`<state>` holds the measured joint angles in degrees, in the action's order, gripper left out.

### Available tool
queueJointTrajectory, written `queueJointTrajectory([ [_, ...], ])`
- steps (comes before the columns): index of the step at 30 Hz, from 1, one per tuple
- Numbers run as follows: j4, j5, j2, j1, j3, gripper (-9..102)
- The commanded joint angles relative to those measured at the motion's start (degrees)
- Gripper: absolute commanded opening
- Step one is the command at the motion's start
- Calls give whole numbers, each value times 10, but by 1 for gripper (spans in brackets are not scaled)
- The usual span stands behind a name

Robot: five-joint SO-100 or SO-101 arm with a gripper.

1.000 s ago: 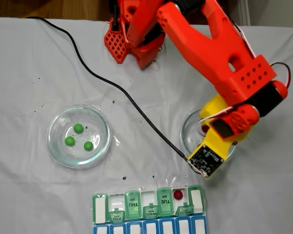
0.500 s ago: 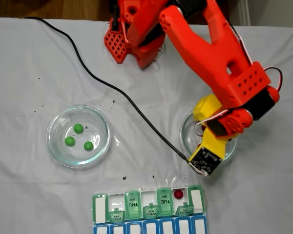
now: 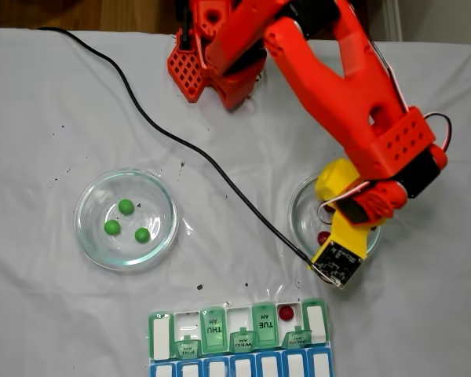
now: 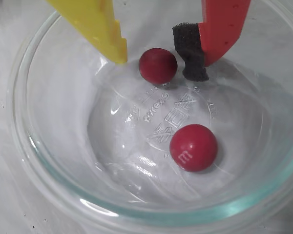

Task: Sort medicines into box.

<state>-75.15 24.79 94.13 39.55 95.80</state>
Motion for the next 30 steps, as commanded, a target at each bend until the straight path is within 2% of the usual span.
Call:
queueJointTrajectory([
  [1, 3, 3, 17, 2, -28, 19],
  [11, 16, 0, 15, 2, -17, 19],
  [16, 19, -1, 9, -1, -16, 11],
  [24, 17, -11, -3, 3, -11, 8],
  [26, 18, -13, -4, 3, -10, 1],
  [30, 13, -22, -1, -1, -20, 0],
])
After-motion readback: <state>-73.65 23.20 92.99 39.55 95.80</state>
